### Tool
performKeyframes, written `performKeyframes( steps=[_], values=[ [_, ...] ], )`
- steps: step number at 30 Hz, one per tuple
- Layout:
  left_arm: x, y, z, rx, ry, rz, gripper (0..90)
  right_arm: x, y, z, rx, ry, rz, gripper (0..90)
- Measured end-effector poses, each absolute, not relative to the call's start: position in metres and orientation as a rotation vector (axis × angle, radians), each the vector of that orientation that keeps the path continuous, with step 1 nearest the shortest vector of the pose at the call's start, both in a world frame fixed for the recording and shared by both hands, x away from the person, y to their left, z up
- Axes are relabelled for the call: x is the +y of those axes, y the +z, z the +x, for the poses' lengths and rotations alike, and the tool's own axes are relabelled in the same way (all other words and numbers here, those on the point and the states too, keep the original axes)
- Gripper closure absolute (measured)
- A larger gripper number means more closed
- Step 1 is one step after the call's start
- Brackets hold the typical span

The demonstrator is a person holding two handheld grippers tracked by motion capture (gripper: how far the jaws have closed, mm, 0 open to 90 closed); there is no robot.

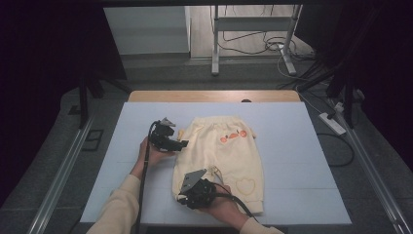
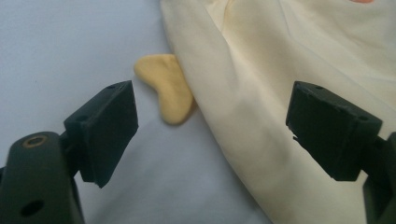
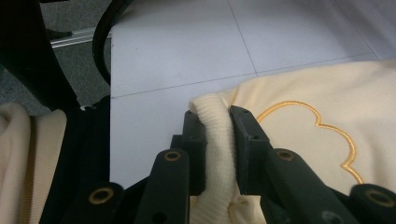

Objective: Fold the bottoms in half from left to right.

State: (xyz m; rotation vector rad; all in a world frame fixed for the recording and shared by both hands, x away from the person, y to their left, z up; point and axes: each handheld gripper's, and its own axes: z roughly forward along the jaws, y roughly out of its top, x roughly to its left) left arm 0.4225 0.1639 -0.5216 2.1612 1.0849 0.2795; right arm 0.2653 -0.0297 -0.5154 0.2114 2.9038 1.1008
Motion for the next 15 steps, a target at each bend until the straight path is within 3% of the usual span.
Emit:
performKeyframes(
  steps=[15],
  values=[
    [0.16,-0.527,0.436,1.105,0.265,2.169,18.1,-0.03,-0.517,0.268,2.922,1.11,0.218,75.9]
  ],
)
